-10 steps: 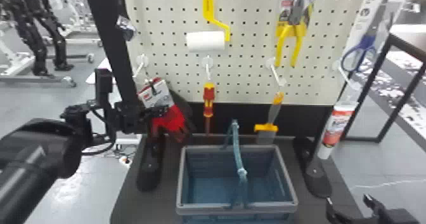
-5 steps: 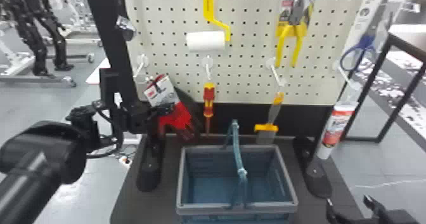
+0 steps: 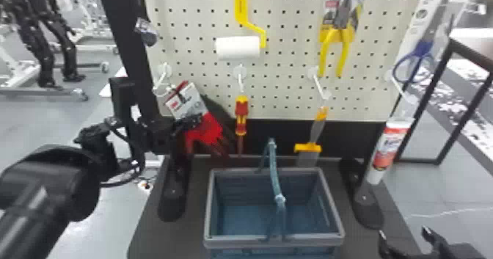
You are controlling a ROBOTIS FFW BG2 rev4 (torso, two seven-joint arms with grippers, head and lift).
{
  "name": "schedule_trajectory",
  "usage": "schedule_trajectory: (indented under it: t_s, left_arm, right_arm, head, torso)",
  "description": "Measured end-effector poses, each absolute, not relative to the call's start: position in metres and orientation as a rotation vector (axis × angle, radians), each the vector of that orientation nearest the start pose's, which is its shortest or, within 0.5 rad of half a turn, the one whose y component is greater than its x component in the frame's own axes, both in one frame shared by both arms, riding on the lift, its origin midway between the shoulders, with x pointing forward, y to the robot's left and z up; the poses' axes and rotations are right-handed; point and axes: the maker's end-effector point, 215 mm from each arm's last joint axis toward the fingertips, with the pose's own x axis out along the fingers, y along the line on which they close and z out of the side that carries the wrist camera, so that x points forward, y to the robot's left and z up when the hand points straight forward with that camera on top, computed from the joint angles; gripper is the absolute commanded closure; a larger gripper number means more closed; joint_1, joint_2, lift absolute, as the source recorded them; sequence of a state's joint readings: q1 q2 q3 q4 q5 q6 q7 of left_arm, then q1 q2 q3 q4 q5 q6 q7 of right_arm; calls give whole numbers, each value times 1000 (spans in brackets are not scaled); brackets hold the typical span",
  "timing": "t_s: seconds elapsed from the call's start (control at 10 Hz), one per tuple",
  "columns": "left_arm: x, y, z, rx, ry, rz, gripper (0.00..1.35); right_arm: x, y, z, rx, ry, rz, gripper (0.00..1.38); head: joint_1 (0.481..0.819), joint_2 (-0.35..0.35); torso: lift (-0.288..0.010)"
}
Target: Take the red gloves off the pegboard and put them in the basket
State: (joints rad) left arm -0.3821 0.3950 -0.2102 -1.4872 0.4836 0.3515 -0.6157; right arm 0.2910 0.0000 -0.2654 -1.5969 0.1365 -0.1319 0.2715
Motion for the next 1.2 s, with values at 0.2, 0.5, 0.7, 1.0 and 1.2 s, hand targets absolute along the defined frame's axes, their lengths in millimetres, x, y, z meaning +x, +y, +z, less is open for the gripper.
schedule_trajectory:
  t_s: [0.2,0.5,0.7,1.0,1.2]
  left_arm:
    - [630,138,-256,-85,124,-780,1210]
    - [621,121,-248,-147,94,-770,1210]
    - [614,115,-246,-209,62,-747,1210]
    - [602,102,-256,-304,47,-730,1210]
    - [596,94,-259,-323,37,-724,1210]
  right_arm:
    - [473,-321,-451,-170,175,38,309]
    - [473,-321,-452,-169,177,38,309]
    - [473,-321,-452,-168,178,38,309]
    - [473,-322,-453,-167,180,37,309]
    - [472,-322,-455,-166,184,37,309]
  head:
    - [549,0]
    - [549,0]
    - [549,0]
    - [549,0]
    - [549,0]
  torso:
    - [-100]
    - [-100]
    - [-100]
    - [-100]
    - [-100]
